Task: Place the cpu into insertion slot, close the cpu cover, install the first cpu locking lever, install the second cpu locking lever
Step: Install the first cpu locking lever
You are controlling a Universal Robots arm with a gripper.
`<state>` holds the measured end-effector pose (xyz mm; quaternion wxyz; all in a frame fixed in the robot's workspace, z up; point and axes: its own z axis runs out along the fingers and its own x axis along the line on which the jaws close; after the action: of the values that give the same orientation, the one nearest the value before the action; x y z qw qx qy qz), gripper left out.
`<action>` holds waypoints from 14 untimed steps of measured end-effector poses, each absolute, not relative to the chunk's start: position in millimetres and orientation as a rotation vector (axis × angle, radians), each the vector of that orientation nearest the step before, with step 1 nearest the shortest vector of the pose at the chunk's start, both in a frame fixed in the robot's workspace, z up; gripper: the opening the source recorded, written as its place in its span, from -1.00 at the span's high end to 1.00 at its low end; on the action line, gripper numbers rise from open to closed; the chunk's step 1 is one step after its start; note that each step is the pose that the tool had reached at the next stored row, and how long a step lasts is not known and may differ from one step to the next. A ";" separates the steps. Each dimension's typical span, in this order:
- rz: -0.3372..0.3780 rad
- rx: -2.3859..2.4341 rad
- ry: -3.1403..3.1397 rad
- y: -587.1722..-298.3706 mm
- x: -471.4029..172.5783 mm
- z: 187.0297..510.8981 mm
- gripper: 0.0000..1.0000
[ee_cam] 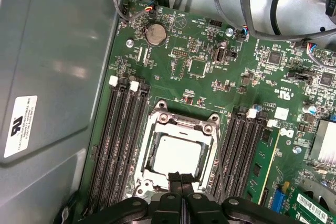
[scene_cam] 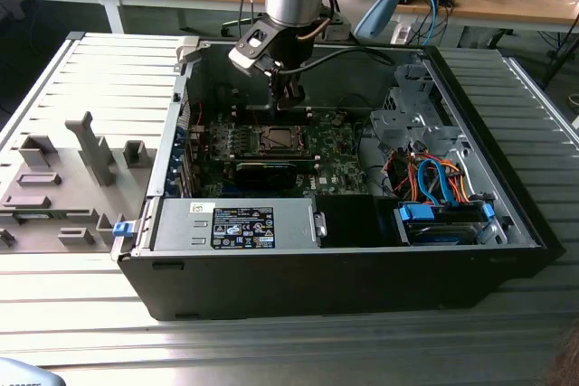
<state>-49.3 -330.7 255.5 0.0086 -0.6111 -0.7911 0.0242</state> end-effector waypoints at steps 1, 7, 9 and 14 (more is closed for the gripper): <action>0.076 -1.906 -2.475 -330.7 -49.3 255.5 0.79; 0.076 -1.886 -2.490 -330.7 -49.3 255.5 0.79; 0.076 -1.882 -2.493 -330.7 -49.3 255.5 0.79; 0.076 -1.864 -2.507 -330.7 -49.3 255.5 0.79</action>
<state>-49.3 -330.7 255.5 0.0082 -0.5965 -0.8022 0.0244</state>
